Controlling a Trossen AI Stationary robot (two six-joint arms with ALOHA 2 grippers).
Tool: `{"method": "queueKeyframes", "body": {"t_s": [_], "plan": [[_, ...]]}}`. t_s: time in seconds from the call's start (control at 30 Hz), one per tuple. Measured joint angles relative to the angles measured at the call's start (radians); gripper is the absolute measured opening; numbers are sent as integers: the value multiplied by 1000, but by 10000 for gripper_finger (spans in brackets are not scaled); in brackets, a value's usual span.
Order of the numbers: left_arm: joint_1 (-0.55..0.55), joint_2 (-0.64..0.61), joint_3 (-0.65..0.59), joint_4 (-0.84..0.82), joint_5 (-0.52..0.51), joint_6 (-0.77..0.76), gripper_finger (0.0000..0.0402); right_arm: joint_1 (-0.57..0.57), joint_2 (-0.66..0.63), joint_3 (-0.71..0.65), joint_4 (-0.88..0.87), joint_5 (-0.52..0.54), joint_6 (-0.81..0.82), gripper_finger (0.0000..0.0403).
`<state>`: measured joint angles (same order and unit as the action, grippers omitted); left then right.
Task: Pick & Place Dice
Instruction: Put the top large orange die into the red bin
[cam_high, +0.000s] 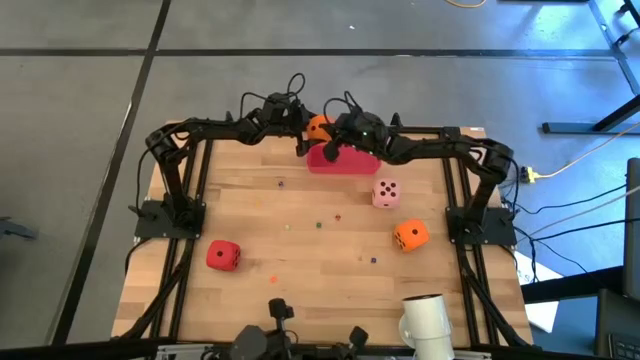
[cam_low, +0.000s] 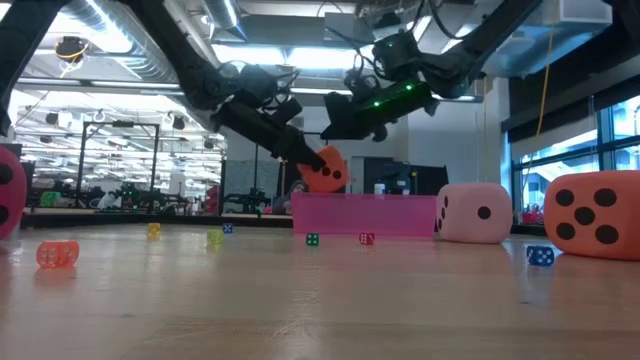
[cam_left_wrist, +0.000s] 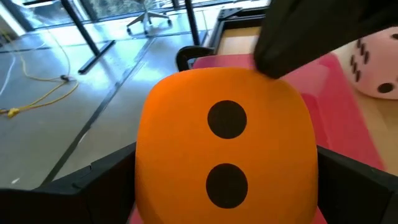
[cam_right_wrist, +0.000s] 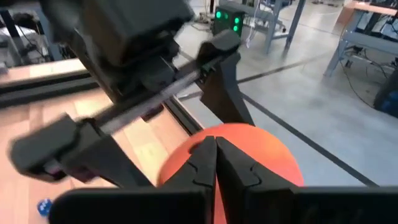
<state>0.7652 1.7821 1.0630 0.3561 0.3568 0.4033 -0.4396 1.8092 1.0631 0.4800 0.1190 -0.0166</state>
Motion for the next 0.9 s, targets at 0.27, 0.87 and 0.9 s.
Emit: {"method": "queueKeyframes", "body": {"t_s": [0.27, 0.87, 0.9], "plan": [[7, 0, 0, 0, 20, -23, 400, 0, 53, 23, -3, -62, 61, 5], [-4, -2, 0, 35, 25, -52, 400, 0, 84, 24, -78, 109, 32, 4], [-4, -2, 0, 35, 25, -52, 400, 0, 82, 24, -78, 109, 28, 4]]}}
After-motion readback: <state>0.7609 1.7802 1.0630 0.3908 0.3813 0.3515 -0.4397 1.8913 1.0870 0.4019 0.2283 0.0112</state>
